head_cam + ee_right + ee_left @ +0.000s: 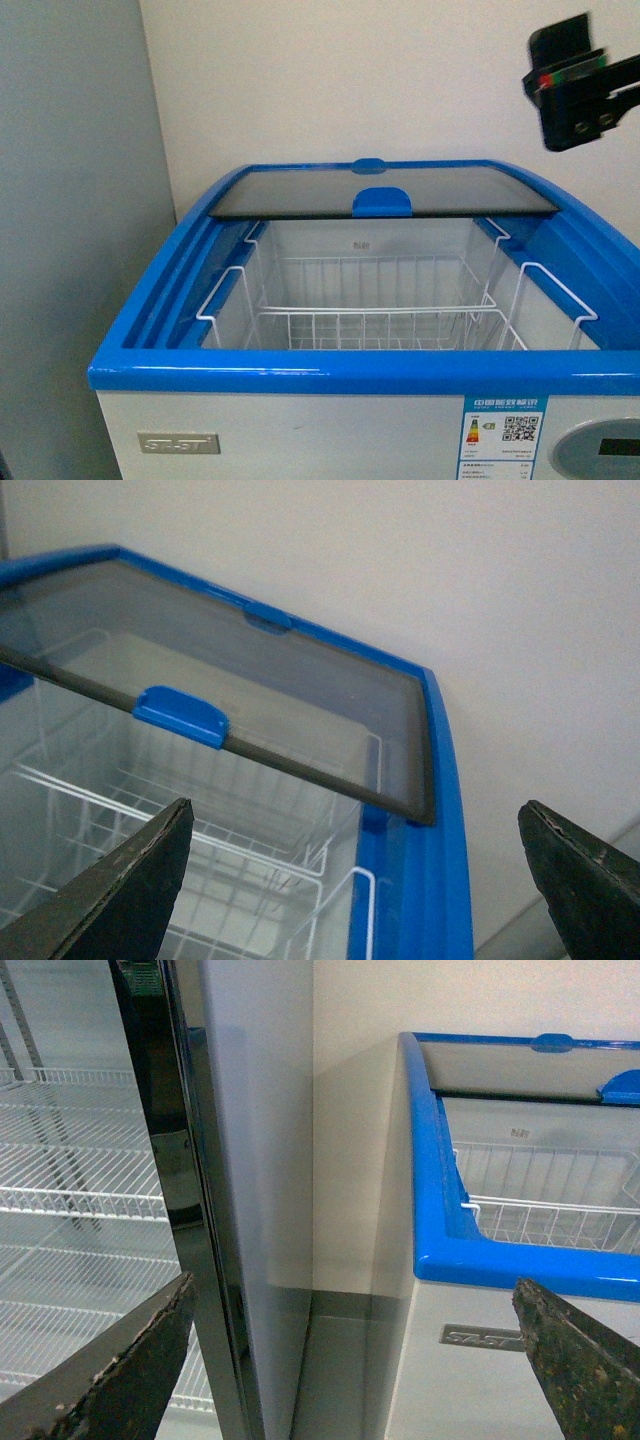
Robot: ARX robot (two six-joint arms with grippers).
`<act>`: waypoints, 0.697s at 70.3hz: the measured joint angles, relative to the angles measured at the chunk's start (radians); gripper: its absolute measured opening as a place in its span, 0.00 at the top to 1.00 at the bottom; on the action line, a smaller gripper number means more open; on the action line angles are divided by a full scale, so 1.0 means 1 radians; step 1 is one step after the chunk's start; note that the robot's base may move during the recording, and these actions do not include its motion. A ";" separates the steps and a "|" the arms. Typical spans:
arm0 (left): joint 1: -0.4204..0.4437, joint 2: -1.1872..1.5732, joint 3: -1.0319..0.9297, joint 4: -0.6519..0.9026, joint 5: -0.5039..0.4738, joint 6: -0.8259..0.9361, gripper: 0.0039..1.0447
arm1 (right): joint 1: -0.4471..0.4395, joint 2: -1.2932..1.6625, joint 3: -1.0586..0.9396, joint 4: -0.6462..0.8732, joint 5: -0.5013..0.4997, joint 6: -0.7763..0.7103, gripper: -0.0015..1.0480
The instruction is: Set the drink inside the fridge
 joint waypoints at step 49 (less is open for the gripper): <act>0.000 -0.068 -0.023 -0.051 -0.001 0.000 0.43 | 0.095 -1.011 -0.468 -0.605 0.077 0.228 0.48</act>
